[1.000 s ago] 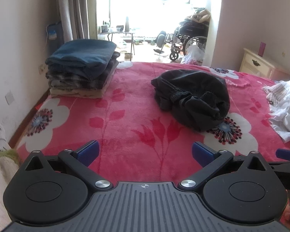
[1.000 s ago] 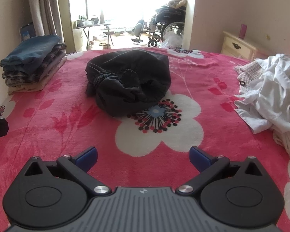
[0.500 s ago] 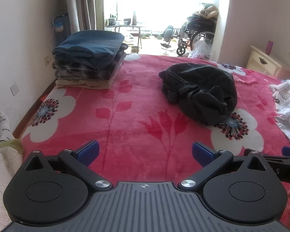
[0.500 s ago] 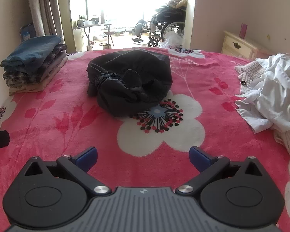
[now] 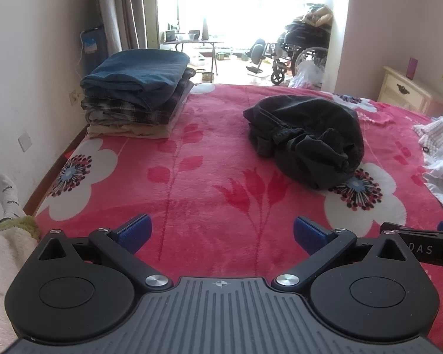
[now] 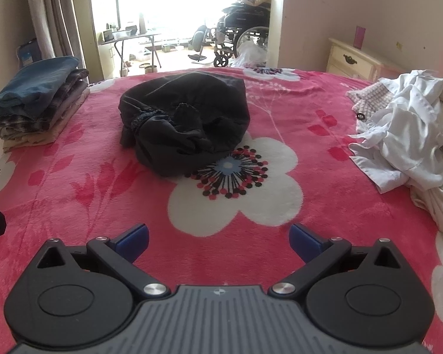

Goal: Fold clothes

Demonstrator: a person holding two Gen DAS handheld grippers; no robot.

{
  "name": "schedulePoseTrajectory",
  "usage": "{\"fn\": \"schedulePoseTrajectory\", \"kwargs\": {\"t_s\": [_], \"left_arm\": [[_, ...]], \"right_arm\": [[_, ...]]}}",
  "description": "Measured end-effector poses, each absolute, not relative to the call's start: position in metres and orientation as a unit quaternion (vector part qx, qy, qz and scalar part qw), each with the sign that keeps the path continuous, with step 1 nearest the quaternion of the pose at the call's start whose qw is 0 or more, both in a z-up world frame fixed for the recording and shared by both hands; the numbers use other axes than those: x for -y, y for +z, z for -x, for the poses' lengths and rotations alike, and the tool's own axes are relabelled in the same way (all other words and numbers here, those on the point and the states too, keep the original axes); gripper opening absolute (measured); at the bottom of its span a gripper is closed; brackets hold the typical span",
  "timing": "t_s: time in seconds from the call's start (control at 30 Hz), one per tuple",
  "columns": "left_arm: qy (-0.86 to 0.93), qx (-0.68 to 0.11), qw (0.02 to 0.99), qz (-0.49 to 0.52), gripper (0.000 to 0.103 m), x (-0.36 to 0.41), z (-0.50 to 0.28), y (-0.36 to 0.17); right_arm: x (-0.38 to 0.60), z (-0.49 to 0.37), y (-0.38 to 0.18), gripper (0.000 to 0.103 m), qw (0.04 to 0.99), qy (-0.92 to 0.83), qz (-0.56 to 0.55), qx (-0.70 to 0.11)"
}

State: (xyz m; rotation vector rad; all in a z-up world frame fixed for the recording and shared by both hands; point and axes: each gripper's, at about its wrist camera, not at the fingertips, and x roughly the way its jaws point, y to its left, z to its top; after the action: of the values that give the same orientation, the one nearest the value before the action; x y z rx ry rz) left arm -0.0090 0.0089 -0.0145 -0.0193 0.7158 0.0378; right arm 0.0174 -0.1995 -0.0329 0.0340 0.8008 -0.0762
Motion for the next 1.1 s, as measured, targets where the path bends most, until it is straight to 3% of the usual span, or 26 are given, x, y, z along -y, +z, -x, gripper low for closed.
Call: {"fn": "schedulePoseTrajectory", "kwargs": {"t_s": [1.1], "left_arm": [[0.01,-0.364,0.931,0.013,0.103,-0.0052,0.0095,-0.0195]], "right_arm": [[0.1956,-0.0166,-0.0352,0.103,0.919,-0.042,-0.008,-0.392]]}}
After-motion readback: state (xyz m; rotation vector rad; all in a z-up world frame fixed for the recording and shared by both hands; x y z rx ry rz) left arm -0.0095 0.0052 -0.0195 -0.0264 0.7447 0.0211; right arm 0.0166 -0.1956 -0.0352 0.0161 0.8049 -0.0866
